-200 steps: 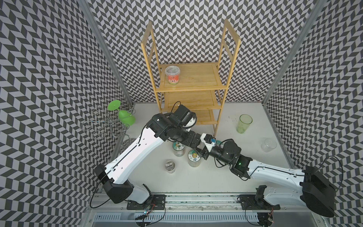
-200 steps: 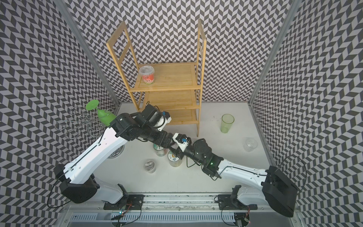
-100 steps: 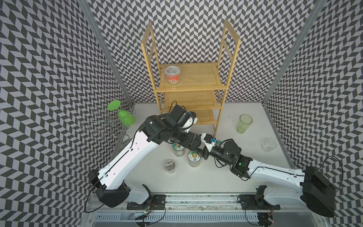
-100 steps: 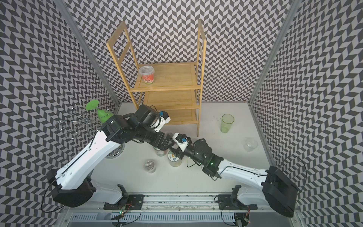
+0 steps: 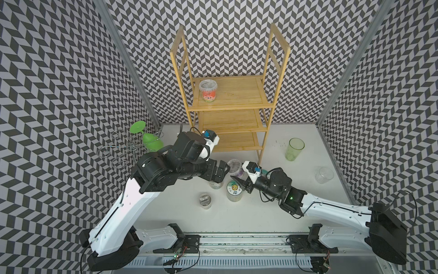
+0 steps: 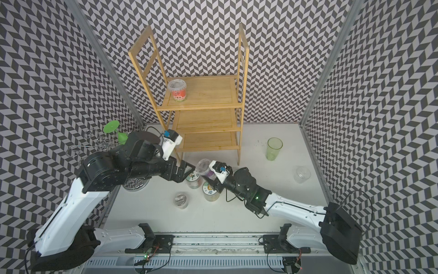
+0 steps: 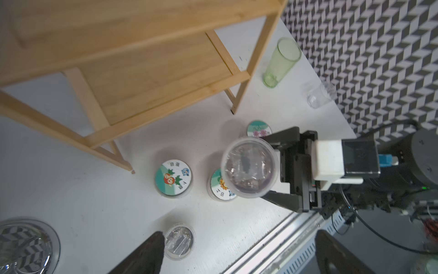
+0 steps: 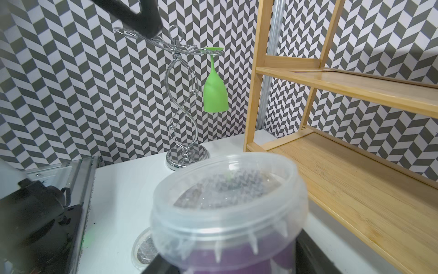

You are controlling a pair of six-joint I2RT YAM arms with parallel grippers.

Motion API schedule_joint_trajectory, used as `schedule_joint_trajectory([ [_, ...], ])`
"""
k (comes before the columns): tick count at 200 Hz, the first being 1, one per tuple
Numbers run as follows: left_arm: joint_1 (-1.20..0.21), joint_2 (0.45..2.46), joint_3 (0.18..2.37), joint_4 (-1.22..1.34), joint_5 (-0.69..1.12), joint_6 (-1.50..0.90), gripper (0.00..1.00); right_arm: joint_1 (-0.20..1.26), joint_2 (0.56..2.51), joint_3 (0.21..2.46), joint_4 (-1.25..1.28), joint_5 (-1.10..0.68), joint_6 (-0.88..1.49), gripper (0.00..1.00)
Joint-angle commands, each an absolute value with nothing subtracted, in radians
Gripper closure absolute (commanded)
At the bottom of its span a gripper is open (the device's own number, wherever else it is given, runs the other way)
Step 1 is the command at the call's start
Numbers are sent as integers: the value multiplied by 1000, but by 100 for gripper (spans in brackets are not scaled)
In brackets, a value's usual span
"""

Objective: Place the seed container on the shelf
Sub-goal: Pick up the seed jar at the center of the board, then place the seed jar on the shelf.

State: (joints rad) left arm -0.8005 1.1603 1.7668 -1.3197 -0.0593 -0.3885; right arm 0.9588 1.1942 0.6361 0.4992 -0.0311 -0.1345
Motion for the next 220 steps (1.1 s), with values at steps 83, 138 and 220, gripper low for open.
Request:
schedule_joint_trajectory([
  [83,-784,940,1480,-1029,-434,-617,0,956,1131,997,365,1,-35,36],
  [138,-782,901,1394,-986,-480,-654,1,955,1278,1287,269,91,-25,36],
  [220,-783,852,1317,-954,-469,-653,0,932,1522,1671,139,223,-52,35],
])
